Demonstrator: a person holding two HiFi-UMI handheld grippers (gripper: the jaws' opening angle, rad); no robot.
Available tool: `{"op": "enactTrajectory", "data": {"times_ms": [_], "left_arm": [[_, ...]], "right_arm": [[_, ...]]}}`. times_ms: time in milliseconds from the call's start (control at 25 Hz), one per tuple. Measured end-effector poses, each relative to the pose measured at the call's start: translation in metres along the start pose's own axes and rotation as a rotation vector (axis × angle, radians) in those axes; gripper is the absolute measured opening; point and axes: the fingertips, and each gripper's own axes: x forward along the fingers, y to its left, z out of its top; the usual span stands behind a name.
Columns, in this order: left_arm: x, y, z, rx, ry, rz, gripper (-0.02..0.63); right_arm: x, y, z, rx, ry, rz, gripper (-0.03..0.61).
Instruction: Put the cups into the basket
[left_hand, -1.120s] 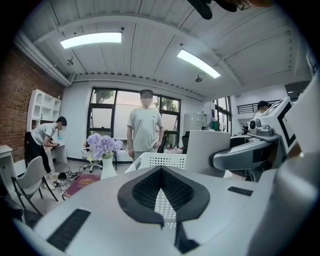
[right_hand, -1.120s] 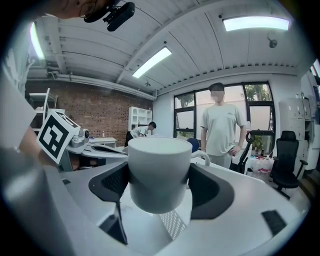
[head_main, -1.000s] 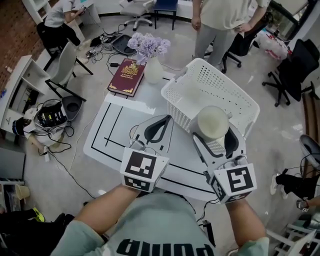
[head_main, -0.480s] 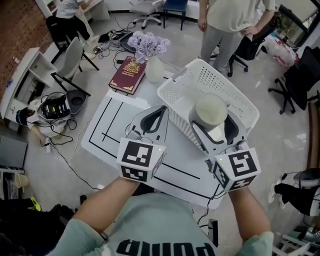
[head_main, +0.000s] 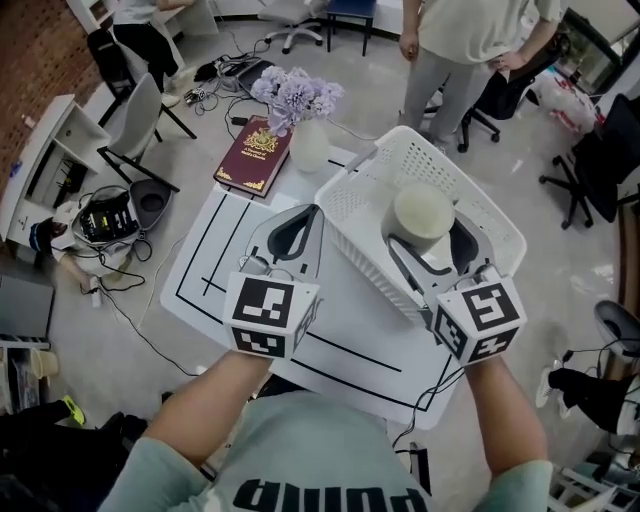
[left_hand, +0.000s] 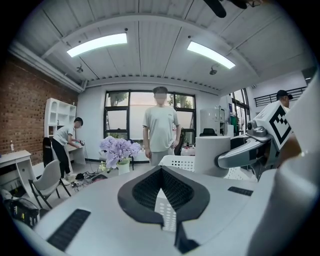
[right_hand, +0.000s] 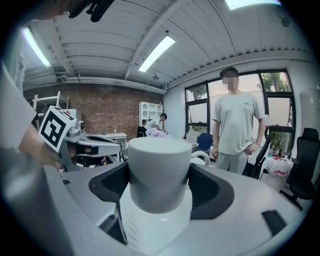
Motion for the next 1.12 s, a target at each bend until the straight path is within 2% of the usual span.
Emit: {"op": "enactTrajectory", "data": {"times_ms": [400,720,1120], "left_arm": [[0.034,0.036,-0.006,-0.004,0.016,0.022,0.003],[0.062,0.064,-0.025,0.009,0.055,0.046,0.003],[0.087,0.08,-0.06,-0.007,0.096,0.04,0.003]], "right_arm": [[0.048,-0.019,-0.027,0.013,0.068,0.038,0.371],[0.08,-0.026,-0.047,-0.019,0.115,0.068,0.373],[0.107,-0.009,-0.088,-0.082,0.228,0.173,0.371]]}}
